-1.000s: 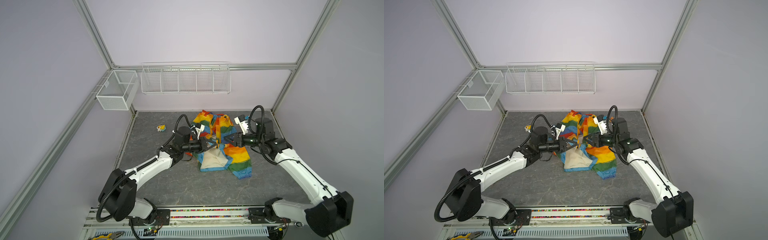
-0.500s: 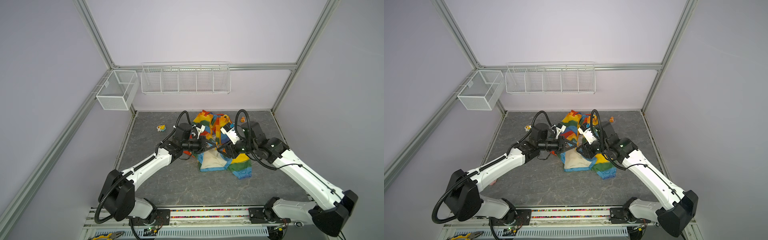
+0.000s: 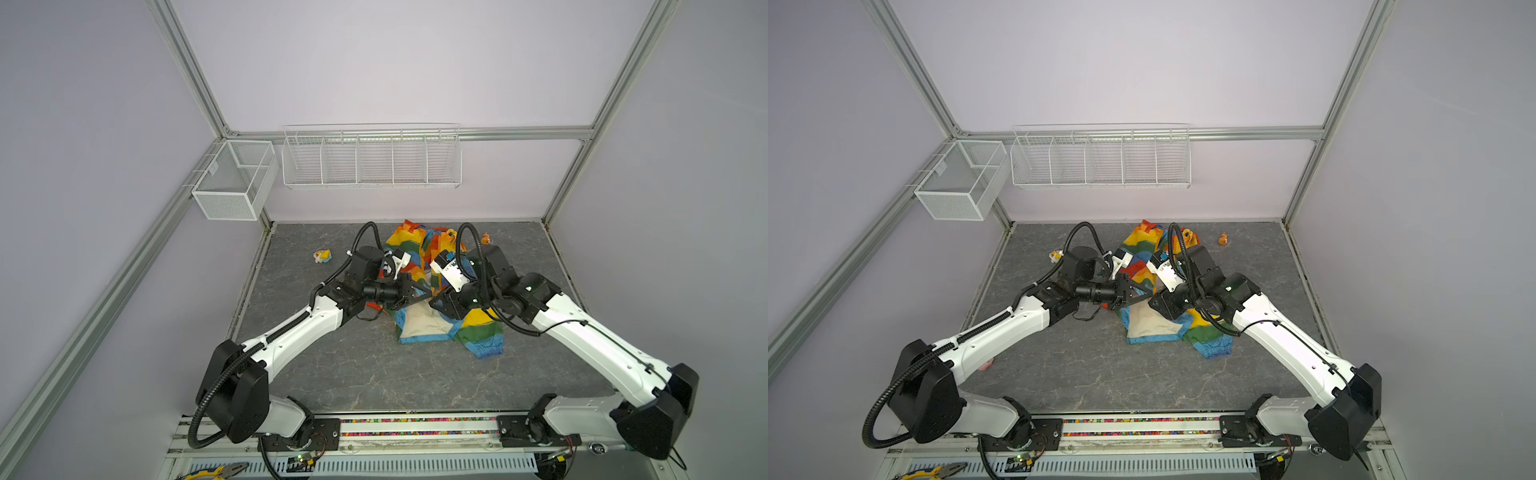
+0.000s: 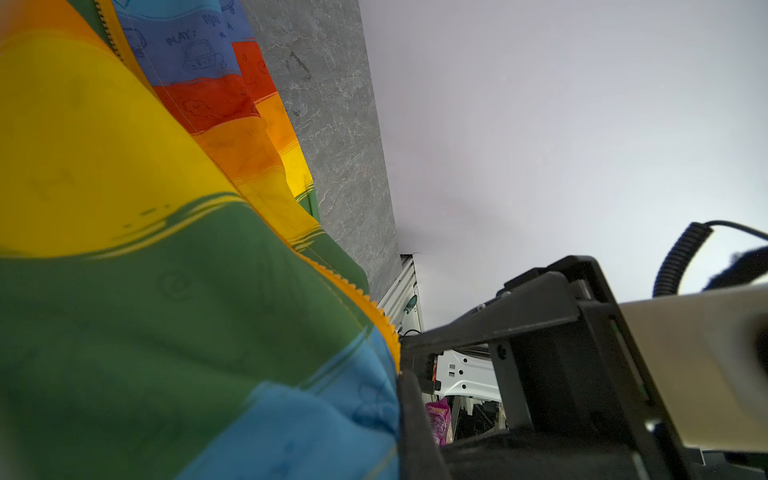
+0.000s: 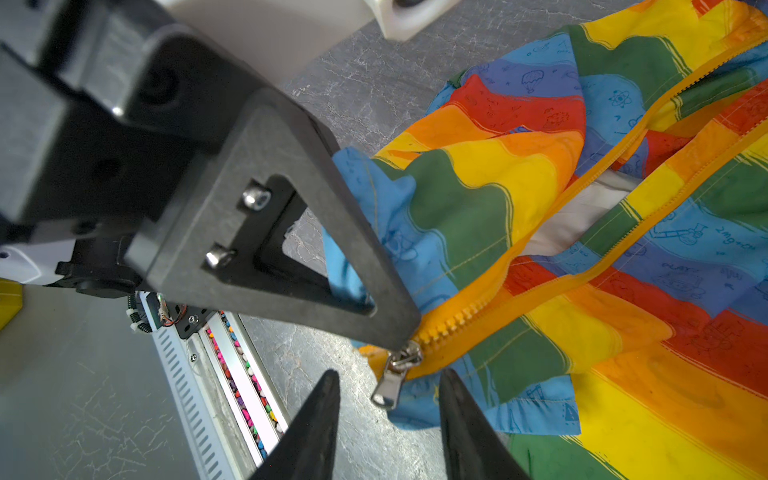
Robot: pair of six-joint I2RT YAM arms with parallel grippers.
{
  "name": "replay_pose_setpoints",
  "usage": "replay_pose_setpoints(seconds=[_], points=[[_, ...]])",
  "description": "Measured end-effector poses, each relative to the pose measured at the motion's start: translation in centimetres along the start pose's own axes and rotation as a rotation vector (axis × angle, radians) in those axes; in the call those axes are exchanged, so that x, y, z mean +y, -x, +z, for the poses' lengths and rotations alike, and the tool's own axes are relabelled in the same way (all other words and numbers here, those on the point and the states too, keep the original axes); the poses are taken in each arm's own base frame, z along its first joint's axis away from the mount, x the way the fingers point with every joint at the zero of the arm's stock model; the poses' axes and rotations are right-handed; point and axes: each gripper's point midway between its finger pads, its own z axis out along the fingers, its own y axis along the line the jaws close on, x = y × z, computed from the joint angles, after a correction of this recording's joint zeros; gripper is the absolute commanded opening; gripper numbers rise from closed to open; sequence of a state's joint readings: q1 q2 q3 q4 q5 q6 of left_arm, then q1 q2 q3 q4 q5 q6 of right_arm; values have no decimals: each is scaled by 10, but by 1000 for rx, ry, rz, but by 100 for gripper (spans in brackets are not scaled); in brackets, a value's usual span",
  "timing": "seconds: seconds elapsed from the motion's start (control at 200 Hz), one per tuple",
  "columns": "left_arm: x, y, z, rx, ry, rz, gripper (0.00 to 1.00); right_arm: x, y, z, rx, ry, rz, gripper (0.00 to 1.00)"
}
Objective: Zip up the jacket
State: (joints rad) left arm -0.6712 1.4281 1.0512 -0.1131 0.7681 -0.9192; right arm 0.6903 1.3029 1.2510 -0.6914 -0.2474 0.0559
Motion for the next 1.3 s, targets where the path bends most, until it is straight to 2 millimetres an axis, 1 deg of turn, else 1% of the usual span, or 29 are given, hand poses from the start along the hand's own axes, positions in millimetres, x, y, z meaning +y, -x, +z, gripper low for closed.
replay_pose_setpoints(seconds=[0.235,0.465,0.795,0.995,1.12,1.3], points=[[-5,0,-3,-6,-8,15,0,0,0,2,2,4,-3,29],[-4,1,-4,-9,-5,14,0,1,-2,6,-1,15,-4,21],[-2,1,-4,-9,0,16,0,3,-4,5,-7,19,-7,12],[0,-1,-4,-4,8,23,0,2,-6,6,-4,19,-6,13],[1,-2,-4,-1,12,27,0,2,-7,6,-2,19,-6,22],[2,-3,-5,6,18,21,0,2,-6,5,-6,15,2,25]])
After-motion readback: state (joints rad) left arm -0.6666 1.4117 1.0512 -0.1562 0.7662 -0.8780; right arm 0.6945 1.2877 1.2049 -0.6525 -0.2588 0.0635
